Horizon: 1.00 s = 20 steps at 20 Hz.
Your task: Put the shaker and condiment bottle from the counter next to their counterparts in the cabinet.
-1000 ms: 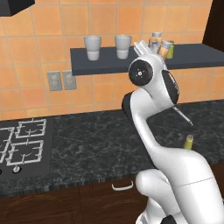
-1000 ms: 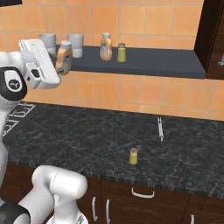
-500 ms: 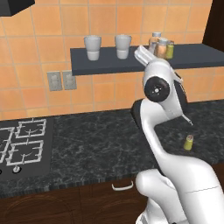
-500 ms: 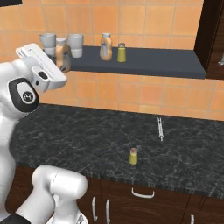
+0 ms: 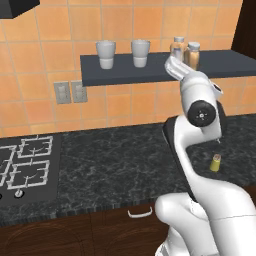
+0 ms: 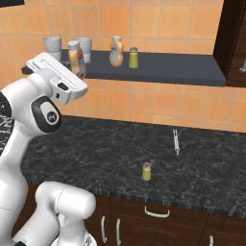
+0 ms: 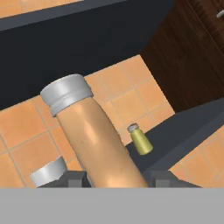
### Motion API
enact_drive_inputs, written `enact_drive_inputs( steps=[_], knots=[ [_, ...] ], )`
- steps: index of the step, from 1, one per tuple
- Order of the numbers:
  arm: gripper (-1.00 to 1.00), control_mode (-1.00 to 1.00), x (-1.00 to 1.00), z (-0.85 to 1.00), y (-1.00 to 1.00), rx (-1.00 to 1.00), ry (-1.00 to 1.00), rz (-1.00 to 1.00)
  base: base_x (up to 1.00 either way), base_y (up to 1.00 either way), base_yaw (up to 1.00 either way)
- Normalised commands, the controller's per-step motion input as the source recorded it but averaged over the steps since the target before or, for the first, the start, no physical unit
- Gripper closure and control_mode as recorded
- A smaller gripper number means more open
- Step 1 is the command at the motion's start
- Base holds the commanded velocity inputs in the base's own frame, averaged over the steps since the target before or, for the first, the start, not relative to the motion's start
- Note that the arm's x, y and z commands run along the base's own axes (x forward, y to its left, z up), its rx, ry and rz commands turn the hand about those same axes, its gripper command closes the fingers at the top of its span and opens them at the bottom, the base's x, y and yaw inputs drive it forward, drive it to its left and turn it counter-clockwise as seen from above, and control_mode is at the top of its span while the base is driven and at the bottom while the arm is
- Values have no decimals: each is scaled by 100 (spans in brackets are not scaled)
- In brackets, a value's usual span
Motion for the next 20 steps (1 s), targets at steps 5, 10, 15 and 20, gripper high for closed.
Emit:
enact_drive_inputs(
  steps=[5, 10, 15, 20],
  knots=[
    [100, -100, 2, 0, -14, 0, -3, 1, 0, 0, 0],
    [100, -100, 23, 0, 17, 0, 4, 0, 0, 0, 0],
    [100, -100, 61, 0, 23, 0, 11, 0, 0, 0, 0],
    [100, -100, 78, -37, -14, 0, 0, 0, 0, 0, 0]
  ],
)
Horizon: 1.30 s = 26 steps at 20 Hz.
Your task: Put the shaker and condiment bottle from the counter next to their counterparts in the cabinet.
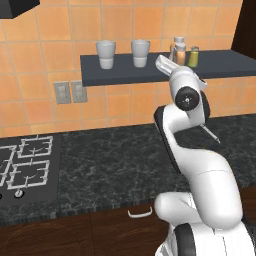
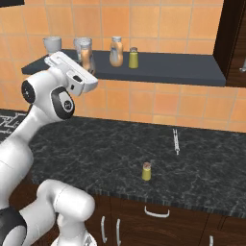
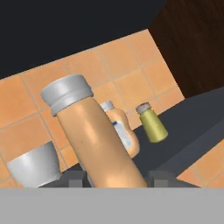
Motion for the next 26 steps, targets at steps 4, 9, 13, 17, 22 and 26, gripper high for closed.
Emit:
enact_drive_inputs(
  steps=[4, 9, 13, 17, 22, 26],
  knots=[
    [100, -100, 44, -24, -11, 0, 0, 0, 0, 0, 0],
    [100, -100, 73, -22, -1, 0, 0, 0, 0, 0, 0],
    [100, -100, 16, 19, 0, -1, 1, 0, 0, 0, 0],
    [100, -100, 8, 45, 0, -7, 0, 0, 0, 0, 0],
    [100, -100, 11, -9, -1, -1, -1, 0, 0, 0, 0],
    [100, -100, 64, -62, -3, 0, 0, 0, 0, 0, 0]
  ],
)
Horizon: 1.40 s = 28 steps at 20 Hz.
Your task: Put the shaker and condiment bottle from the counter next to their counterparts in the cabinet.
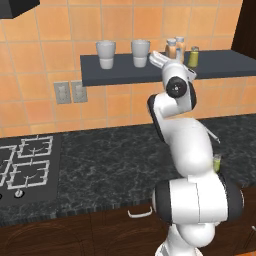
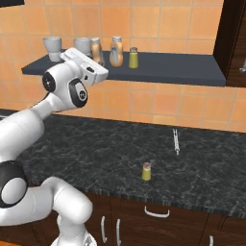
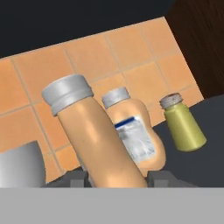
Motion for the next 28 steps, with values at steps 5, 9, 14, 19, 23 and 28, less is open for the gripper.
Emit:
enact_drive_inputs(
  steps=[5, 9, 14, 19, 23, 28],
  knots=[
    [100, -100, 50, -42, -2, 0, 0, 0, 0, 0, 0],
    [100, -100, 34, -28, 0, 0, 0, 0, 0, 0, 0],
    [100, -100, 82, -52, -12, 0, 0, 0, 0, 0, 0],
    [100, -100, 43, -39, -4, 0, 4, 0, 0, 0, 0],
    [-100, -100, 17, -34, 5, 0, 8, 0, 0, 0, 0],
    [-100, -100, 13, -14, 3, 1, 12, 0, 0, 0, 0]
  ],
)
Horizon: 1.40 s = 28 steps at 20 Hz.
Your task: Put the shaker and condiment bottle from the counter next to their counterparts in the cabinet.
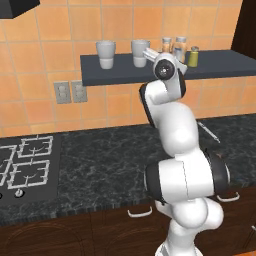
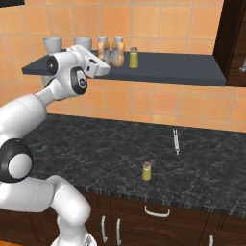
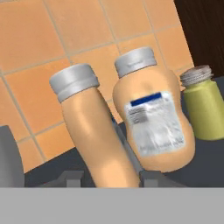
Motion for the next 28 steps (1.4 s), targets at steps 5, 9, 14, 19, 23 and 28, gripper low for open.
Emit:
enact_drive_inputs(
  steps=[5, 9, 14, 19, 23, 28],
  knots=[
    [-100, -100, -2, -18, -2, 2, 4, 0, 0, 0, 0],
    [-100, -100, -52, -5, 0, 0, 0, 0, 0, 0, 0],
    [-100, -100, -92, 0, 0, 0, -3, -1, 0, 0, 0],
    [-100, -100, -100, 0, 0, 0, -11, -8, 0, 0, 0],
    [-100, -100, -100, -14, -5, 0, -19, -10, 0, 0, 0],
    [-100, -100, -100, -56, -33, 10, -4, -8, 0, 0, 0]
  ],
)
